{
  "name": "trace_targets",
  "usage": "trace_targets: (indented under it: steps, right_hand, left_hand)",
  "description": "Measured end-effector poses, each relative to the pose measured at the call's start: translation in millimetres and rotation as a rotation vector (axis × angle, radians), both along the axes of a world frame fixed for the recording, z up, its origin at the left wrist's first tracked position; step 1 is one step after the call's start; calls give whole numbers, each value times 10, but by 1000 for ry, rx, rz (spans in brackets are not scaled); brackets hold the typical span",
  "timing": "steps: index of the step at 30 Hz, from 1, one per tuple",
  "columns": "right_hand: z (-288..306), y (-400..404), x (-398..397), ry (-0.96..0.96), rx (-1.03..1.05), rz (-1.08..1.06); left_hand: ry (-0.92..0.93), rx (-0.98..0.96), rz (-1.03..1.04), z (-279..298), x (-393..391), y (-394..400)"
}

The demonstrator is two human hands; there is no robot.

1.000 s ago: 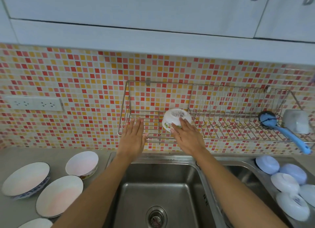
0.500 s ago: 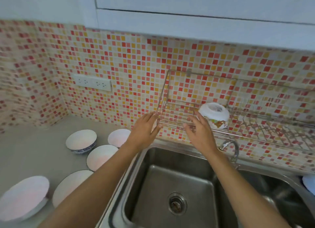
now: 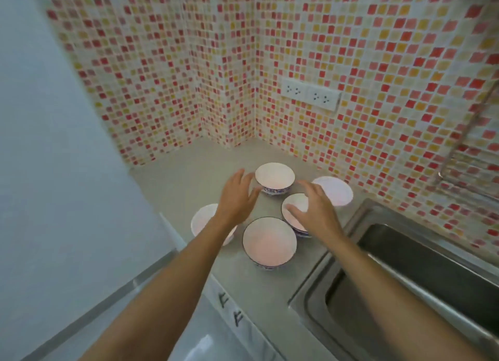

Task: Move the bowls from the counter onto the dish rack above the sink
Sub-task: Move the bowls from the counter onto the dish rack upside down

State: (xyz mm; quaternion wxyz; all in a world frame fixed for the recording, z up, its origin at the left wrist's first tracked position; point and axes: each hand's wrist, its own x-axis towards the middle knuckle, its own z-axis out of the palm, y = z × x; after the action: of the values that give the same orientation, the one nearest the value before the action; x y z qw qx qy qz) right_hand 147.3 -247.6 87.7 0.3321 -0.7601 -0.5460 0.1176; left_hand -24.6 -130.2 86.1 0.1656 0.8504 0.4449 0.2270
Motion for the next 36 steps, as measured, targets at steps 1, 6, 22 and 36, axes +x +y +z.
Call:
trace_targets:
  steps: [1,6,22,36]
  right_hand:
    - [-67,127,-155,22,-26,34]
    - [-519,644,-769,42,-160,83]
    - [-1216,1545,-1303,-327,-535,28]
    - [-786,1321,-892,385,-96,-329]
  left_hand:
    - [-4,-33,40,-85,-150,95]
    - [-9,-281,231,-560,-784,471]
    - [-218,-577,287,-1453,-1161,795]
    - [-297,-411,158,-658,-597,967]
